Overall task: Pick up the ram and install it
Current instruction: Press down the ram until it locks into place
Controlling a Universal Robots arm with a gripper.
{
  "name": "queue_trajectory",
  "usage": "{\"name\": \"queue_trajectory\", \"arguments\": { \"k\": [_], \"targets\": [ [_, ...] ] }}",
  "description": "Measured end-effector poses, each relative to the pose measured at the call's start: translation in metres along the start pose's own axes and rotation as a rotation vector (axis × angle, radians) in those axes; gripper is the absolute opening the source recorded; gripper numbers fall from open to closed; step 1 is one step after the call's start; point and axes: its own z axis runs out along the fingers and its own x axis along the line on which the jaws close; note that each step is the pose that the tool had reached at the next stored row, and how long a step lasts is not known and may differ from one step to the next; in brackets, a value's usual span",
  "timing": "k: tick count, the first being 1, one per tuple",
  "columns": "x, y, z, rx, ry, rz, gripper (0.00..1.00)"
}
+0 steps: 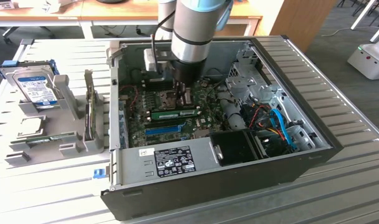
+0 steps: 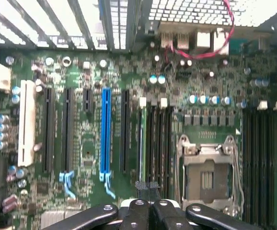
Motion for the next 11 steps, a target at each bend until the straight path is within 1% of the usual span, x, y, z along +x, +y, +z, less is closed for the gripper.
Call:
{"name": "queue_trajectory", "arguments": {
  "k": [11],
  "targets": [
    [0.0, 0.0215, 0.0016, -0.0001, 0.0, 0.0, 0.11]
  ]
}}
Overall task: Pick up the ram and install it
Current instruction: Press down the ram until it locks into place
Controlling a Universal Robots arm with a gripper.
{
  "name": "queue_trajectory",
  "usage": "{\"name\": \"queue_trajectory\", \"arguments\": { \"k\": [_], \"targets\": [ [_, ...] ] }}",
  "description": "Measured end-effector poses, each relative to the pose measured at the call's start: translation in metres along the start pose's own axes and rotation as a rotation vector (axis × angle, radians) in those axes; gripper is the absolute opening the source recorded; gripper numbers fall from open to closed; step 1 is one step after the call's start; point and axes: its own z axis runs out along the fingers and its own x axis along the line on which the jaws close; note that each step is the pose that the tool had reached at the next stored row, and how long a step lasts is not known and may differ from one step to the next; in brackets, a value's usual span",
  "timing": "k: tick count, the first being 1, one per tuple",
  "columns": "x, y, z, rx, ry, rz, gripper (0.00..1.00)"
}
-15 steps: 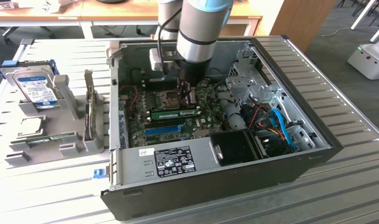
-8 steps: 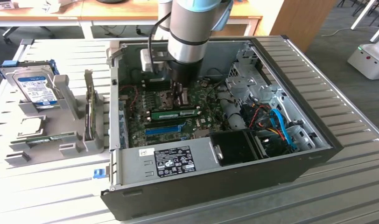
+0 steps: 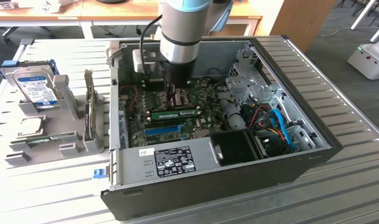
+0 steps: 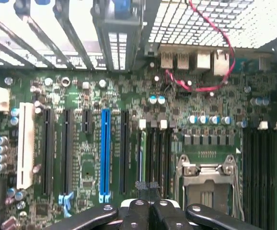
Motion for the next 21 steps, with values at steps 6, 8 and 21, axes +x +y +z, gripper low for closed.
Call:
{"name": "queue_trajectory", "arguments": {
  "k": [6, 8, 21],
  "targets": [
    [0.0, 0.0108, 0.0009, -0.0003, 0.0, 0.0, 0.11],
    [0.0, 0.0121, 0.0011, -0.0004, -0.0001, 0.001, 0.11],
    [0.0, 0.0122, 0.0055, -0.0015, 0.0, 0.001, 0.11]
  ]
}}
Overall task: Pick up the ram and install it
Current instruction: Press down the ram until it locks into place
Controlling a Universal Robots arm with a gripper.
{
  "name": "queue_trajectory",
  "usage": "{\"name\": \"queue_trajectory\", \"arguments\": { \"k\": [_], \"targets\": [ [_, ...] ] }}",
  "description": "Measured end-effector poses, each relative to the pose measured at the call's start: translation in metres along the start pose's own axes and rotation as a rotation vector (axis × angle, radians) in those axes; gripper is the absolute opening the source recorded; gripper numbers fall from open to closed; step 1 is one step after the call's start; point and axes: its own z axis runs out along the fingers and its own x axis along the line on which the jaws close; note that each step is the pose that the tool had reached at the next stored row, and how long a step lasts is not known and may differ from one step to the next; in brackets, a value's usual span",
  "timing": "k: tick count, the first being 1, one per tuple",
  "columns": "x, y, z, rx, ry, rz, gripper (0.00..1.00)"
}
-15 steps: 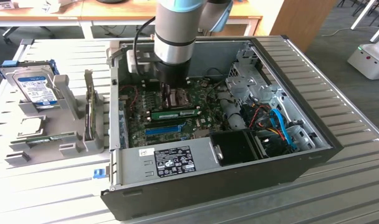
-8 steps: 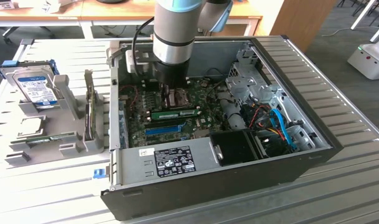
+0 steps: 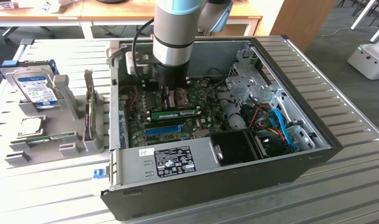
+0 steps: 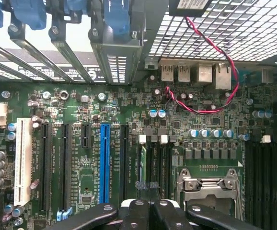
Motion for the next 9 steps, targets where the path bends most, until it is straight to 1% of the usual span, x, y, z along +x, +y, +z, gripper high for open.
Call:
{"name": "queue_trajectory", "arguments": {
  "k": [7, 9],
  "targets": [
    [0.0005, -0.0003, 0.0065, -0.0042, 0.0, 0.0, 0.11],
    [0.0006, -0.0003, 0.007, -0.0049, 0.0002, 0.0, 0.11]
  ]
}}
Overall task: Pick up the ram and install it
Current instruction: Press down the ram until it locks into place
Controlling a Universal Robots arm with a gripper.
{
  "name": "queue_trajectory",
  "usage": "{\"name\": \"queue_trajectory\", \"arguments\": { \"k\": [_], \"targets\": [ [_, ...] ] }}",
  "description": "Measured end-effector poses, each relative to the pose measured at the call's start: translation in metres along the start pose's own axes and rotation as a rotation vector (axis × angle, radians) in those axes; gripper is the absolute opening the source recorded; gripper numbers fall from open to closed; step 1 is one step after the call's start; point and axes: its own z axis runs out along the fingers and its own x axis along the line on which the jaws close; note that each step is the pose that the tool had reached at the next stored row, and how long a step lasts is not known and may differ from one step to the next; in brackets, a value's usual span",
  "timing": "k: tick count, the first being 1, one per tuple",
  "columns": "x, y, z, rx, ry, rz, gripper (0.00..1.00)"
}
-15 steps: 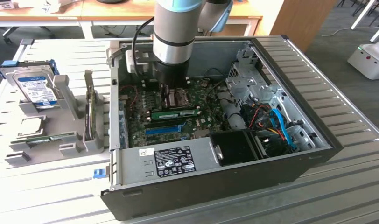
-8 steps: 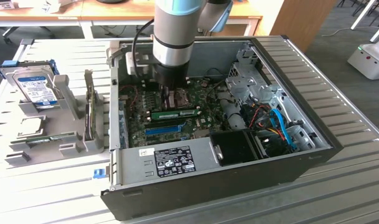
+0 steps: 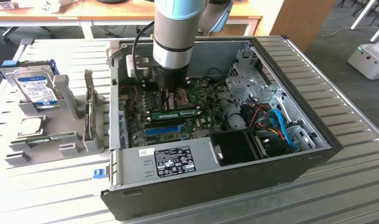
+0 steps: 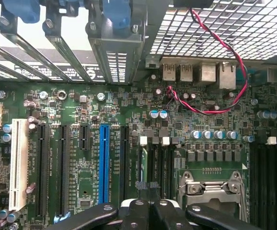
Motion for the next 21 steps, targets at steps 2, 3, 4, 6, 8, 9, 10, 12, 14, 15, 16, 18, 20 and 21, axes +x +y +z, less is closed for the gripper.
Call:
{"name": "queue_trajectory", "arguments": {
  "k": [2, 3, 4, 6, 8, 9, 10, 12, 14, 15, 16, 18, 20, 21],
  "targets": [
    [0.0, 0.0, 0.0, -0.0001, 0.0, 0.0, 0.11],
    [0.0, 0.0, 0.0, 0.0, -0.0001, 0.0, 0.11],
    [0.0, 0.0, 0.0003, 0.0, -0.0001, 0.0, 0.11],
    [0.0, -0.0001, 0.0016, 0.0001, -0.0004, 0.0, 0.11],
    [0.0002, -0.0001, 0.0021, -0.0001, 0.0, 0.0, 0.11],
    [0.0002, -0.0001, 0.0021, -0.0001, 0.0, 0.0, 0.11],
    [0.0002, -0.0001, 0.0021, -0.0001, 0.0, 0.0, 0.11],
    [0.0001, -0.0001, 0.0022, 0.0, -0.0001, 0.0, 0.11],
    [0.0001, -0.0002, 0.0029, 0.0003, -0.0006, 0.0, 0.11],
    [0.0001, -0.0002, 0.0034, 0.0003, -0.0006, 0.0, 0.11],
    [0.0002, -0.0002, 0.0036, 0.0, -0.0002, 0.0, 0.11],
    [0.0003, -0.0002, 0.0037, -0.0001, 0.0001, 0.0, 0.11],
    [0.0003, -0.0002, 0.0037, -0.0001, 0.0, 0.0, 0.11],
    [0.0003, -0.0002, 0.0038, 0.0, -0.0001, 0.0, 0.11]
  ]
}}
